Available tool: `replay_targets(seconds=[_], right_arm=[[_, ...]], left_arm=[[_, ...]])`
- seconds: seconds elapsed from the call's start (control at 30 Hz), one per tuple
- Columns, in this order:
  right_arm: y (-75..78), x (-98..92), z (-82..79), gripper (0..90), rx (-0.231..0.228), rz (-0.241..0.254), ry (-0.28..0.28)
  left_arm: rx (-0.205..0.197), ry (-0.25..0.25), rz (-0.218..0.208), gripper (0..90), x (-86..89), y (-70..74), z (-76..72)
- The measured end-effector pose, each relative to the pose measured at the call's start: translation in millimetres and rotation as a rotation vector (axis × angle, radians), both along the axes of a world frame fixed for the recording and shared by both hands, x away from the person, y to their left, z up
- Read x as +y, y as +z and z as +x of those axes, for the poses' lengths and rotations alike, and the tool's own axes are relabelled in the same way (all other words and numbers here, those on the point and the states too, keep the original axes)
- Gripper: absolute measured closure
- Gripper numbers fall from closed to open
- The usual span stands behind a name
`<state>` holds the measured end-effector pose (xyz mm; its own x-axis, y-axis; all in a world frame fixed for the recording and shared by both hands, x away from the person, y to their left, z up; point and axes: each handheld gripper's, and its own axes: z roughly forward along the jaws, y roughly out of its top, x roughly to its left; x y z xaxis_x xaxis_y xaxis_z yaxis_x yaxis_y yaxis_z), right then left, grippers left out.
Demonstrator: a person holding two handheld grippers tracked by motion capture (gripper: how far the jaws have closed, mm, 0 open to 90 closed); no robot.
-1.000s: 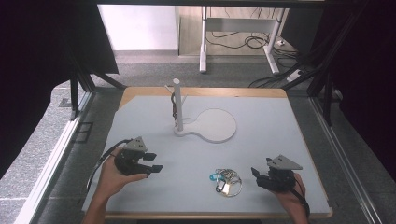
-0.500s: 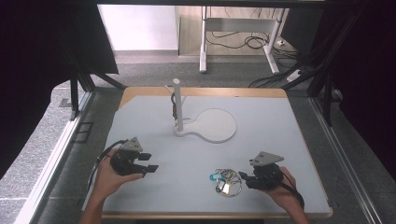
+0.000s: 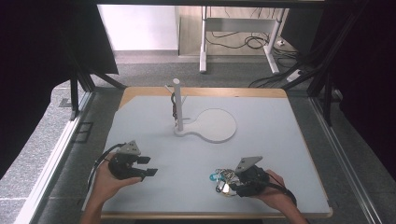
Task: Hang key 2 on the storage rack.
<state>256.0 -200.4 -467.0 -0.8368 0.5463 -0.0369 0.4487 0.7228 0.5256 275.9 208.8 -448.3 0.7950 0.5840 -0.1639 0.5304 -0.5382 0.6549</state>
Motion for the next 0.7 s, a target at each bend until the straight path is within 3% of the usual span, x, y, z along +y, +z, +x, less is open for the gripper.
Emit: replay_targets(seconds=[0.13, 0.23, 0.37, 0.6, 0.7], right_arm=[[0.0, 8.1, -3.7, 55.9, 0.044, 0.002, 0.031], [-2.2, 16.4, -7.3, 58.9, 0.079, -0.015, 0.055], [-4.9, 26.7, -10.4, 62.2, 0.094, -0.028, 0.080], [-14.5, 42.0, -10.2, 67.1, 0.108, -0.074, 0.111], [-17.4, 44.5, -8.7, 69.4, 0.115, -0.091, 0.095]], left_arm=[[0.001, 0.028, 0.019, 43.4, 4.3, -4.3, 0.5], [0.002, 0.024, -0.018, 43.4, 4.5, -2.8, -0.5], [0.002, 0.026, 0.002, 43.4, 4.3, -4.0, -0.3], [0.002, 0.012, -0.024, 43.4, 2.5, -3.8, -2.1], [-0.001, 0.015, -0.029, 43.3, 2.8, -4.0, -2.2]])
